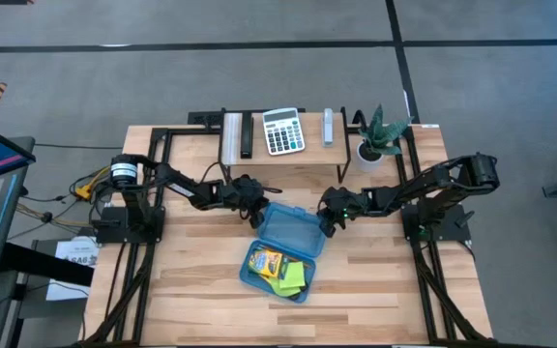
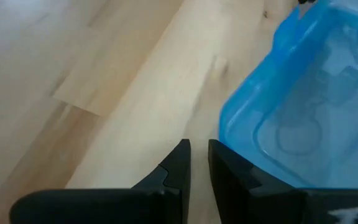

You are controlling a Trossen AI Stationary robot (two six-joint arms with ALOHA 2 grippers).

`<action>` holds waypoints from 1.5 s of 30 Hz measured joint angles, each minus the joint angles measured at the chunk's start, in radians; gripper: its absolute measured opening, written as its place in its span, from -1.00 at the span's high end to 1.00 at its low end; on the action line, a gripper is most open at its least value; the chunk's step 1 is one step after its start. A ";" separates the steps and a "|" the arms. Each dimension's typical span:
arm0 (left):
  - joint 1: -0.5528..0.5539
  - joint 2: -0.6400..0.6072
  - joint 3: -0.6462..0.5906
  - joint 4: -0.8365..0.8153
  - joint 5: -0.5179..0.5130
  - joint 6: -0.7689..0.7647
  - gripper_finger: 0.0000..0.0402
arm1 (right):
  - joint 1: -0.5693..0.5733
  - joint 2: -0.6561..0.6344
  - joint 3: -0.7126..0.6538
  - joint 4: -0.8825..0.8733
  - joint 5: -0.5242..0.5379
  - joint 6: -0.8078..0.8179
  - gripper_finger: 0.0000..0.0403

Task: Pack school essentials
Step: Close the supply box

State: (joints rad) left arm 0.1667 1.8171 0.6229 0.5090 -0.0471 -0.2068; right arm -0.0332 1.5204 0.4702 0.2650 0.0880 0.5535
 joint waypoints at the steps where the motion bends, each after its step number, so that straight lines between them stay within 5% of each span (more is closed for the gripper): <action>1: -0.002 -0.009 -0.001 -0.006 0.005 0.002 0.79 | 0.001 0.000 0.000 0.015 -0.008 -0.002 0.99; 12: -0.069 -0.226 -0.001 -0.147 -0.030 0.027 0.79 | -0.001 -0.001 0.000 0.070 -0.048 -0.024 0.99; 20: -0.291 -0.364 0.001 -0.134 -0.064 0.051 0.79 | -0.035 -0.001 0.001 0.037 -0.016 -0.024 0.99; 32: -0.655 -0.175 0.073 -0.025 -0.133 0.099 0.79 | -0.040 0.020 0.003 0.037 -0.013 -0.038 0.99; 45: -0.752 0.075 0.346 -0.295 -0.044 0.083 0.79 | -0.043 0.213 0.112 0.089 -0.105 -0.092 0.99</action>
State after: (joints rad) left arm -0.5850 1.8922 0.9688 0.2136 -0.0915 -0.1234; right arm -0.0759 1.7333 0.5820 0.3538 -0.0168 0.4613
